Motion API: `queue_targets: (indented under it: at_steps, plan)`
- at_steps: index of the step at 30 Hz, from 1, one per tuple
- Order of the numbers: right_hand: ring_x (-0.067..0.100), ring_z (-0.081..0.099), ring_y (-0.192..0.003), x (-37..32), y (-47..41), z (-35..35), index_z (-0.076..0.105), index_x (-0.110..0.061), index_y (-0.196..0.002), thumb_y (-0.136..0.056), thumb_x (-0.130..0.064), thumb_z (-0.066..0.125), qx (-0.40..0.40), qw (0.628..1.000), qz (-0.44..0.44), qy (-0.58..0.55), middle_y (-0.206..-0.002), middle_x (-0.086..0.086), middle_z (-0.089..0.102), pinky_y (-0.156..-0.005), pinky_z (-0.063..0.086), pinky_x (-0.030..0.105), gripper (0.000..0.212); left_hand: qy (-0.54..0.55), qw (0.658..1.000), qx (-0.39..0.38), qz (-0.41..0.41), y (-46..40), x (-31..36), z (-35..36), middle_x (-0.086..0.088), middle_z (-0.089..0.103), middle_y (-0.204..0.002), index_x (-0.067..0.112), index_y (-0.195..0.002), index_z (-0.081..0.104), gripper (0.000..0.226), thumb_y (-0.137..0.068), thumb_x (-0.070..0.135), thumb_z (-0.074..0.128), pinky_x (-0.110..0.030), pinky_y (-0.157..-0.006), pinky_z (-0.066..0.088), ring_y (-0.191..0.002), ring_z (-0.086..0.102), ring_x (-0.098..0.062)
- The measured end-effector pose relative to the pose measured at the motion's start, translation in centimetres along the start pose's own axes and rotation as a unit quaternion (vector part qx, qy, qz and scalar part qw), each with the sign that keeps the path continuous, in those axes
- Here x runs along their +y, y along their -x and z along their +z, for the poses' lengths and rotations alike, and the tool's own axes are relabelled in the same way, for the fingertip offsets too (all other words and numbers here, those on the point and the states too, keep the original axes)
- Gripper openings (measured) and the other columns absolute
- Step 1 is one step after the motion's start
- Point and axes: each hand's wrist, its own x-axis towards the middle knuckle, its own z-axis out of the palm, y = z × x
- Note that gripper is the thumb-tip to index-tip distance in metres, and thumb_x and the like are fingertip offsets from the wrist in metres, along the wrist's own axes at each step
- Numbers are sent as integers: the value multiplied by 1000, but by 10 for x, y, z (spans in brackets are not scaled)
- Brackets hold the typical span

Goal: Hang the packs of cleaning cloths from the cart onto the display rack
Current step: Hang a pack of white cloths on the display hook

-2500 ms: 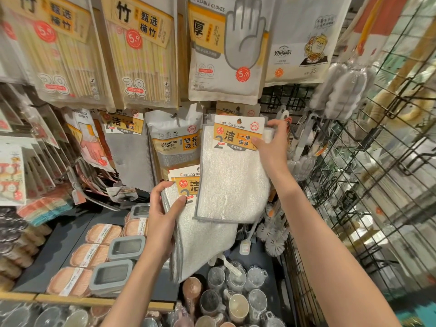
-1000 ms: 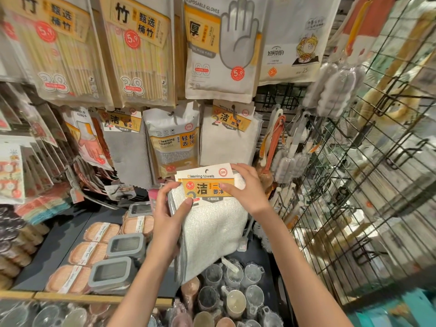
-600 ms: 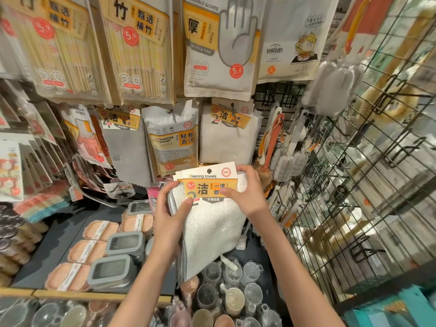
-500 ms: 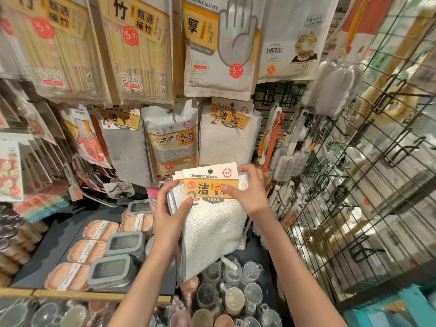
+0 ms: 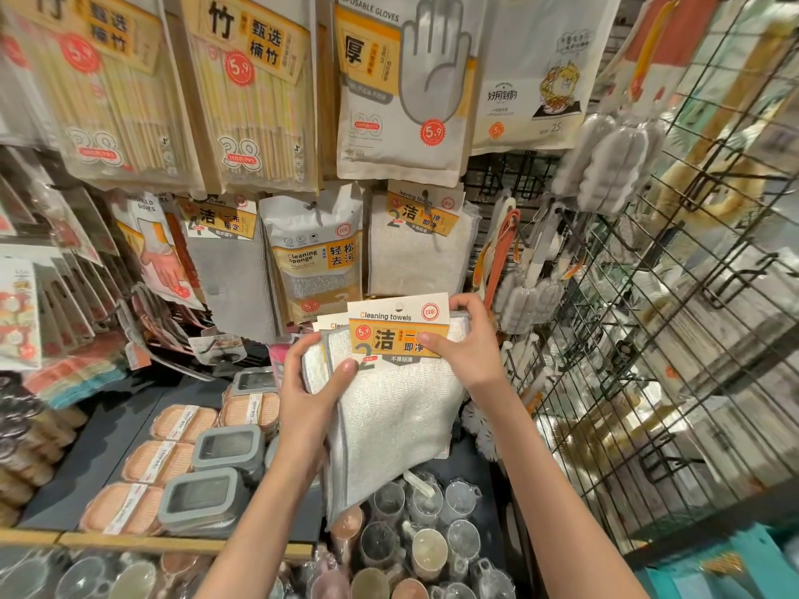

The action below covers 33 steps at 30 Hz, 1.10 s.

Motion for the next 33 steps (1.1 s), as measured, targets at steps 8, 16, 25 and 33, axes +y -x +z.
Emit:
queue_targets:
  at_steps: [8, 16, 25, 33]
  plan:
    - [-13, 56, -84, 2, -9, -4, 46, -8, -103, -74, 4, 73, 19, 1000, -22, -5, -95, -15, 54, -73, 49, 10, 41, 16, 1000, -14, -3, 1, 8, 1, -13, 58, -131, 38, -113, 58, 42, -74, 52, 67, -66, -99, 40, -118, 55, -41]
    - [-4, 53, -93, 4, -19, -12, 49, -10, -100, -79, 1, 69, 16, 998, -50, 20, -100, -11, 57, -74, 44, 7, 32, -6, 1000, 0, 19, -10, 1, -4, -8, 54, -135, 41, -115, 58, 47, -70, 45, 74, -62, -102, 40, -124, 52, -33]
    - [13, 57, -104, -12, -37, -25, 50, -18, -96, -81, -1, 67, 43, 997, -69, 13, -102, -13, 59, -87, 50, 34, 28, 10, 1000, 1, 27, -13, 0, -4, -14, 54, -132, 37, -112, 59, 34, -87, 15, 68, -59, -100, 44, -117, 58, -32]
    - [8, 52, -100, -34, -65, -27, 48, -28, -89, -80, -1, 68, 81, 991, -106, 20, -98, -20, 54, -83, 44, 15, 35, 6, 999, 1, 39, -16, 4, -5, -10, 53, -135, 40, -112, 59, 36, -89, 12, 65, -57, -105, 40, -124, 53, -29]
